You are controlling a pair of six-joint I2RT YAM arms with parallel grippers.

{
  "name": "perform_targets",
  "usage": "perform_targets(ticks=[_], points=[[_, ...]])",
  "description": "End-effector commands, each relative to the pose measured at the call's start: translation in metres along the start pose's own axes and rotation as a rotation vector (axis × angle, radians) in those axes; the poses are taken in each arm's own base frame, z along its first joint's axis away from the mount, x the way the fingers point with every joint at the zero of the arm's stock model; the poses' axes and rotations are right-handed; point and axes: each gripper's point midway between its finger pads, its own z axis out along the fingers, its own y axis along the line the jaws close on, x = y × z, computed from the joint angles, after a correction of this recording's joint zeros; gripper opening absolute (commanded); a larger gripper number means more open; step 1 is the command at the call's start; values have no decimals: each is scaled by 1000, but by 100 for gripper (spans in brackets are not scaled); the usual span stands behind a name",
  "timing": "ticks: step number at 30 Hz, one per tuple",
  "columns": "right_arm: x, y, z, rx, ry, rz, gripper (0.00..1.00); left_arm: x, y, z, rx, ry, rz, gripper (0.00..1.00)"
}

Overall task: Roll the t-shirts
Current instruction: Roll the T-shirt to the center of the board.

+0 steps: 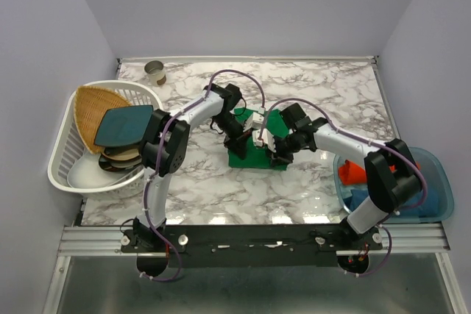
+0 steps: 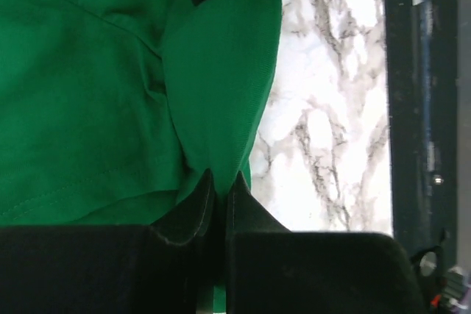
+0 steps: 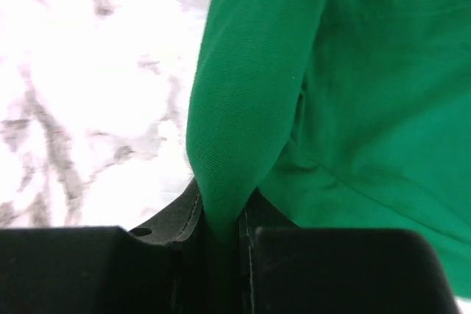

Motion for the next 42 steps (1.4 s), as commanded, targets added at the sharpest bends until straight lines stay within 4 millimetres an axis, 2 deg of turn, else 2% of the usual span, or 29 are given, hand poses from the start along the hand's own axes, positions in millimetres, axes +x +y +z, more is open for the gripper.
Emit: perform_targets(ticks=[1,3,4,5,10,18,19,22,24,26,27,28,29,30,31,32,33,34,35,36,37,38,39,40,41,42], points=[[21,44,-11,-253,24,234,14,18,-27,-6,159,21,-178,10],[25,44,-13,-290,32,279,13,17,-24,-5,187,-1,-241,12],[29,35,-11,-297,32,304,13,9,-18,-9,178,-13,-236,12],[32,38,-13,-327,43,334,13,6,-14,-9,182,-18,-254,12],[42,30,-11,-389,45,435,13,-2,16,-8,148,-26,-281,13],[60,21,-2,-465,93,517,15,14,26,-2,138,27,-292,14],[60,20,-3,-474,92,529,15,14,27,-3,132,30,-287,21],[60,17,-2,-496,102,567,15,15,36,-13,93,33,-284,32],[61,18,-2,-515,123,602,15,6,56,-34,-17,20,-247,37],[61,16,0,-515,130,627,15,-2,67,-54,-114,7,-227,41],[62,15,0,-512,138,634,16,-11,79,-78,-235,1,-164,41],[62,15,0,-512,141,643,16,-16,82,-89,-288,-6,-146,43],[62,13,1,-511,150,664,17,-11,82,-93,-321,2,-157,44],[64,11,3,-511,162,679,16,-27,87,-118,-456,-6,-84,45],[64,10,3,-509,172,698,17,-30,86,-126,-509,-5,-54,47],[67,11,6,-523,197,755,16,-11,81,-116,-527,19,-100,48],[66,5,7,-512,207,766,16,-42,82,-144,-679,-50,16,49],[67,4,8,-516,218,785,16,-41,82,-149,-773,-19,37,52],[67,4,8,-520,231,819,16,-18,78,-132,-792,17,13,54],[68,1,10,-521,239,831,16,-47,72,-155,-925,-59,103,56],[69,1,11,-520,247,841,16,-43,73,-161,-1016,-40,106,64],[69,1,11,-522,254,849,17,-30,66,-136,-1023,1,118,72],[71,1,11,-518,271,860,17,-48,61,-146,-1102,-47,176,78],[71,-1,12,-510,276,863,17,-45,58,-140,-1112,-31,193,87],[72,-3,13,-503,279,868,17,-43,53,-125,-1090,-15,205,87],[73,-2,14,-498,295,879,17,-42,49,-119,-1076,-10,205,93]])
